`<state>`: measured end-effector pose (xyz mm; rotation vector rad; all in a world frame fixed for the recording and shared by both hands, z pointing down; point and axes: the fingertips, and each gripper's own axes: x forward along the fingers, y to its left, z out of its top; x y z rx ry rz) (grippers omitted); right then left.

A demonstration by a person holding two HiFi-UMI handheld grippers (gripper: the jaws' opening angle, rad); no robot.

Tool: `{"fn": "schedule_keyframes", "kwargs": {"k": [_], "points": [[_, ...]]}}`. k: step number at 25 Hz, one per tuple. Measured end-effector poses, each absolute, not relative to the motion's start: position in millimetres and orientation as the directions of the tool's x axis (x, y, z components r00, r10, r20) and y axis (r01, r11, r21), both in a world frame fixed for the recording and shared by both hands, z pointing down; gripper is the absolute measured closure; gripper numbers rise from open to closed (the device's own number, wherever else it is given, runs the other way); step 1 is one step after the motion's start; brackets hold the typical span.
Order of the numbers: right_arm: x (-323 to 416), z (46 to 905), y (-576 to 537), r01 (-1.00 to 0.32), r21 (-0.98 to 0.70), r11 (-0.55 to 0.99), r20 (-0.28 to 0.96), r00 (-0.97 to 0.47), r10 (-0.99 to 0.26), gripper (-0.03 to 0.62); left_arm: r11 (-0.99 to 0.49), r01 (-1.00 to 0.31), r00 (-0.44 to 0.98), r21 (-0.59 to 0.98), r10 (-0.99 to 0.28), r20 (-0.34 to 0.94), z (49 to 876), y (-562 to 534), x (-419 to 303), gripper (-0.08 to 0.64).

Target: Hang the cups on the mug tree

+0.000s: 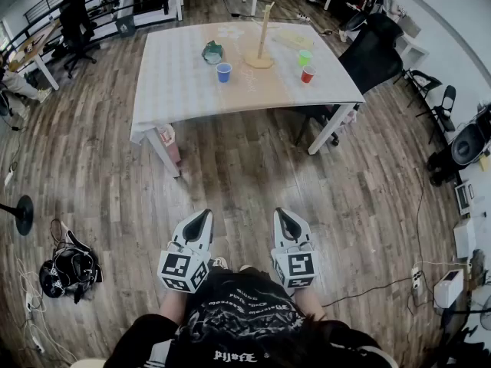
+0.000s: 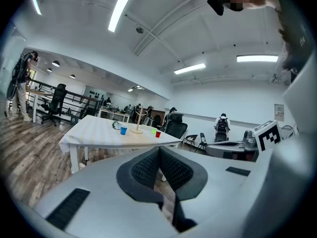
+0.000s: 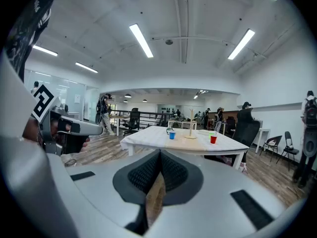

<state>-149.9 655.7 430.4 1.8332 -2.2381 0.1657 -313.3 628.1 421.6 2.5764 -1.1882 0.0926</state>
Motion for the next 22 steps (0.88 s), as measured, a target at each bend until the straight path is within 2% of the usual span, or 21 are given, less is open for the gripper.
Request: {"fn": "schedule_keyframes", "kwargs": {"k": [10, 22], "points": [[-131, 424, 672, -0.985, 0.063, 0.162, 0.260, -0.140, -0.955, 0.586, -0.635, -0.742, 0.669, 0.217, -0.722, 0.177, 414, 637, -302, 0.540], [-154, 436, 653, -0.995, -0.015, 0.094, 0.225, -0.095, -0.970, 0.583, -0.686, -0.681, 0.730, 0.255, -0.663, 0.167, 428, 616, -324, 0.540]]}}
